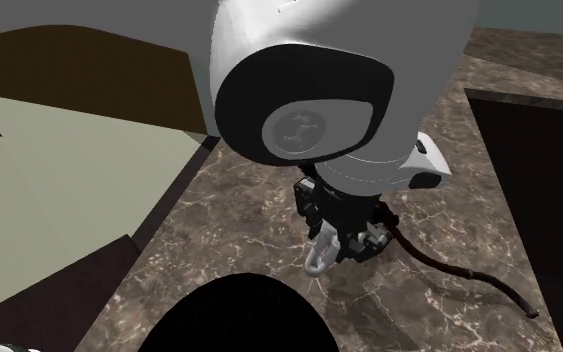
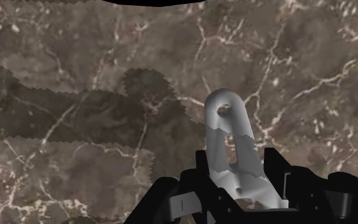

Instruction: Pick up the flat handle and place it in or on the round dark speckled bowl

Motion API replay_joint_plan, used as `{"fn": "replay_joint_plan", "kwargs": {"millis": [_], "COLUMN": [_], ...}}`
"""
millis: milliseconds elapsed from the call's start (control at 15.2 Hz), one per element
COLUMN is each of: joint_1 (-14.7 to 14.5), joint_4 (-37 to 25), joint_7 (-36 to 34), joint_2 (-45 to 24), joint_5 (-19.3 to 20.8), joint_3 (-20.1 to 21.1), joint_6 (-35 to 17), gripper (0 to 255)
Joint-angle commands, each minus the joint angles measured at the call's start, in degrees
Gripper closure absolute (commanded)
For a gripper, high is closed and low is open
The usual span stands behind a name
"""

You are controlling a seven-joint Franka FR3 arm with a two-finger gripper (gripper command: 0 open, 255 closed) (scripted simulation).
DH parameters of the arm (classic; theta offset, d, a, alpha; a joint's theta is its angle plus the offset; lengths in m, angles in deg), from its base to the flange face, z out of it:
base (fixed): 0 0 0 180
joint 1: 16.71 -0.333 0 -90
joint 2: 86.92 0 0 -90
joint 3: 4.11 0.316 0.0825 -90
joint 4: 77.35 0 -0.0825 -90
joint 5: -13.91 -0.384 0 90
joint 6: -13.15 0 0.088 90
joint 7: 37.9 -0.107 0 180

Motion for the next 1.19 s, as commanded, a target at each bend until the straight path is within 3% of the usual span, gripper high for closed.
{"fn": "replay_joint_plan", "kwargs": {"millis": [0,1122], "joint_1": [0.0,-0.1], "joint_4": [-1.1,-12.5], "joint_7": [-0.2,-0.9], "joint_2": [0.5,2.0], "joint_5": [0.2,0.9], "joint_3": [0.0,0.0], "joint_6": [1.6,14.4], "gripper": [255,255]}}
